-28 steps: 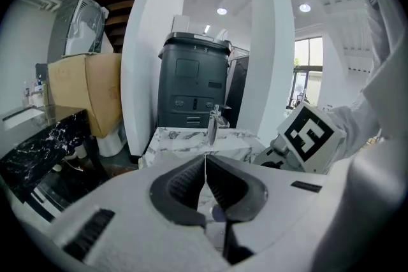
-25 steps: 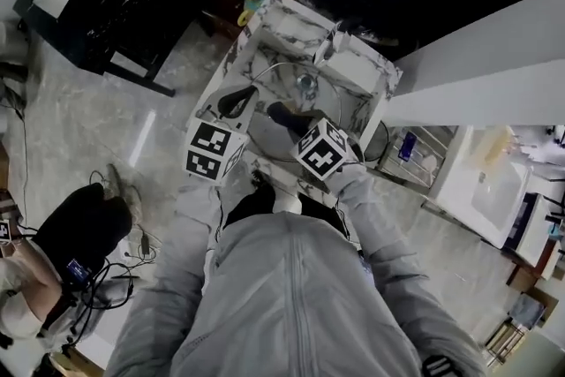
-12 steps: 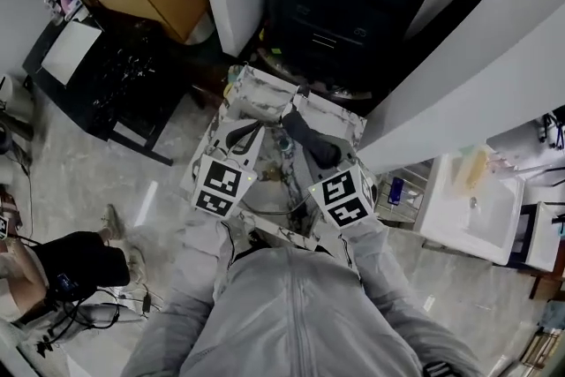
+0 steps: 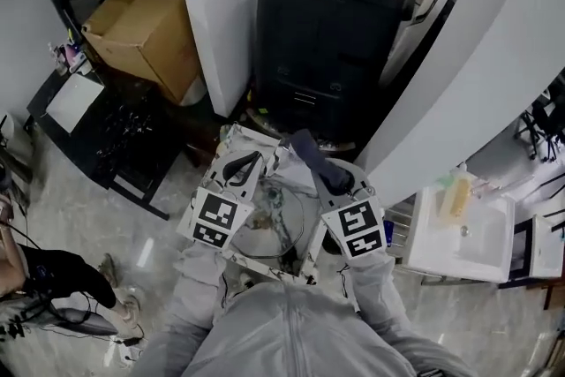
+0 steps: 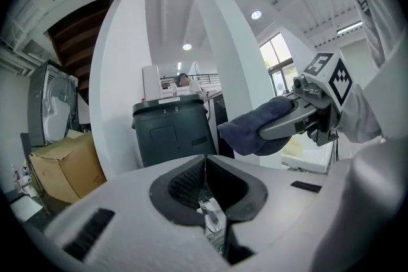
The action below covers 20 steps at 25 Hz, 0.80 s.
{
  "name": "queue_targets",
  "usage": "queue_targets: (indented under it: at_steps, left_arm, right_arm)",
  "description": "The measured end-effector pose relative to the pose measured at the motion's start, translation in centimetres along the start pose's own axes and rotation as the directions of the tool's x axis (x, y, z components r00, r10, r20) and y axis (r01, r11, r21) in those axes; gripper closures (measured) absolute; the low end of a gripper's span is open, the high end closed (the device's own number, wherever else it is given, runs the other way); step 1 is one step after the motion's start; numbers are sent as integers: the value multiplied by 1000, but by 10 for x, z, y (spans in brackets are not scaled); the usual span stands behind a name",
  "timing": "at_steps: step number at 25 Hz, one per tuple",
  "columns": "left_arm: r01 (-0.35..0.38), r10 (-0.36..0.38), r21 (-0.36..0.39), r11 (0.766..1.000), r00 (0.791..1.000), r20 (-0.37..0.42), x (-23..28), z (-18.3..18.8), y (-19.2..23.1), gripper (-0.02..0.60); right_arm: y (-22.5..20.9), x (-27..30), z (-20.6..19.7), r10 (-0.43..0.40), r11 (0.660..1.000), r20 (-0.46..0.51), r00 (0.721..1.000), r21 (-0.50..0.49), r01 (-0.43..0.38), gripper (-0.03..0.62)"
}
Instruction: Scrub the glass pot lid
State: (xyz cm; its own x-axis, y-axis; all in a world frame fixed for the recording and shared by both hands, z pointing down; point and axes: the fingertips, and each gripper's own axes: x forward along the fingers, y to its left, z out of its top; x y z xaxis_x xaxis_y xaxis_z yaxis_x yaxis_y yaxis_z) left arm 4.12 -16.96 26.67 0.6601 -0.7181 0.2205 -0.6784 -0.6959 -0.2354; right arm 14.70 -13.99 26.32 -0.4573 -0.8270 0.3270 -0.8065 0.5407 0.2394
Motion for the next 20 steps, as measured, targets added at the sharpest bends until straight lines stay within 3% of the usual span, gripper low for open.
queue_targets:
  at_steps: [13,20]
  left_arm:
    - [18,-25,78,997,995,99,-21,63,-3,552]
    - [27,-45,121,992,988,146,-32,92,-10,552]
  right_arm:
    - [-16,-47,59,-83,996,133,988,-32,88,517]
    - [-12,-64,73,-92,995,153,984,-26,97,518]
